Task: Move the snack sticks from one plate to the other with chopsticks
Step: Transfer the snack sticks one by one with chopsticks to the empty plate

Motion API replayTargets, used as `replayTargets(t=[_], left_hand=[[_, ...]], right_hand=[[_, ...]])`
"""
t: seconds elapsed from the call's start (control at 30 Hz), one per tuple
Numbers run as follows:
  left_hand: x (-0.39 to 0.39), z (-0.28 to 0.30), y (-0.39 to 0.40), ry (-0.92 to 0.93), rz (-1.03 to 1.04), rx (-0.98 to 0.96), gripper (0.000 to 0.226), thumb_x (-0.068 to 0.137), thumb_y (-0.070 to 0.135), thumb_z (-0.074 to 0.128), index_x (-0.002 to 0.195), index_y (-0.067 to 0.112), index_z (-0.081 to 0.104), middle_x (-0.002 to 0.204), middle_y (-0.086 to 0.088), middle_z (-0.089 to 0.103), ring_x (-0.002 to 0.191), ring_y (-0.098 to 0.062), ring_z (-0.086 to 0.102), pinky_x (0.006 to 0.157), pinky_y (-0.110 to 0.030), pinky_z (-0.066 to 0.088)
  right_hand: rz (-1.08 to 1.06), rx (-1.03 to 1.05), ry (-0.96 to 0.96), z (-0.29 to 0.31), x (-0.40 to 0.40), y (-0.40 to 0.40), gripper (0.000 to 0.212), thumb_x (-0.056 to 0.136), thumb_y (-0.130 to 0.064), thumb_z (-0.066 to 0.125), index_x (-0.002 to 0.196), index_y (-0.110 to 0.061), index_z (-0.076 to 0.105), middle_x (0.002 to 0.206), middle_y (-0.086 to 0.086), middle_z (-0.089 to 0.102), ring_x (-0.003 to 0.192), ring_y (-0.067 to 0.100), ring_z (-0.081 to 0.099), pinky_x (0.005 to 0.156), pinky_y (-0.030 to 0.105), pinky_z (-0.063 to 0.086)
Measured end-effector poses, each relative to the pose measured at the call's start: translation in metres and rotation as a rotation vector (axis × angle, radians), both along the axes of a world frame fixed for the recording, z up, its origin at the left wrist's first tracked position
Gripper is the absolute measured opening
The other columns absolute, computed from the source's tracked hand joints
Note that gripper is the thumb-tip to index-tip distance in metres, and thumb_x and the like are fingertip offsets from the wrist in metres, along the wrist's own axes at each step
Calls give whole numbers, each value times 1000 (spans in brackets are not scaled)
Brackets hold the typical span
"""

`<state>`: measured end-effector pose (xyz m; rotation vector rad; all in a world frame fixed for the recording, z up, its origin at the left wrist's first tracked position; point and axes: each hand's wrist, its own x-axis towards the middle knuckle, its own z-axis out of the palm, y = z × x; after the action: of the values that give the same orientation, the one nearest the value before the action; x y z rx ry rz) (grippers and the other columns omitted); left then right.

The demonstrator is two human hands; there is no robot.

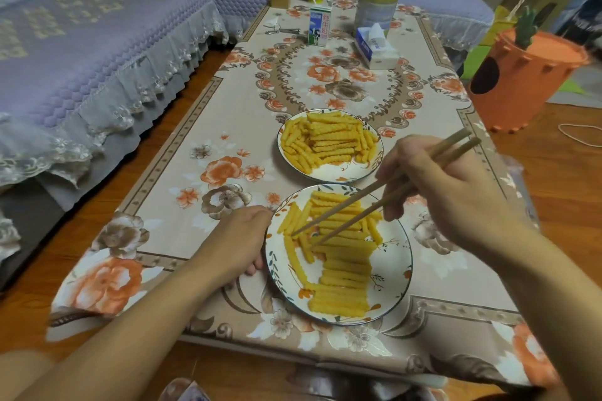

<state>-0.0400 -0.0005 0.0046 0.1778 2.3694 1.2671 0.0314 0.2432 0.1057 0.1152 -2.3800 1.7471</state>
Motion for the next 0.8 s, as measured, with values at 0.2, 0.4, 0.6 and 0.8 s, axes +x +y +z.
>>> replayTargets(t=[0.2,0.4,0.6,0.8], left_hand=[[-1,0,2,1,6,-19,40,102,30,32,93,16,69,65,-22,67,46,-23,57,57,-33,48],[-2,-2,0,13,-4,-37,40,101,30,32,95,12,68,62,-19,68,46,-22,59,59,-33,49],[-2,-1,0,9,-13,-39,41,98,30,31,98,12,69,61,-16,68,46,-20,60,59,-34,51],[-2,1,2,9,-13,-56,41,101,27,31,100,9,67,62,-18,68,45,-20,59,59,-33,50]], right_hand=[[-3,-119,-75,-4,2,-10,51,93,-41,44,84,6,63,68,27,63,54,32,70,54,39,59],[33,-52,-153,-13,-2,-14,52,93,-44,47,85,5,64,67,21,68,59,34,73,56,44,61],[-284,-269,1,-3,-15,14,42,107,-33,44,85,-3,63,68,20,71,62,36,73,62,41,65],[-353,-213,39,-32,-38,6,40,108,-28,44,103,7,64,88,29,71,73,33,76,72,39,65]])
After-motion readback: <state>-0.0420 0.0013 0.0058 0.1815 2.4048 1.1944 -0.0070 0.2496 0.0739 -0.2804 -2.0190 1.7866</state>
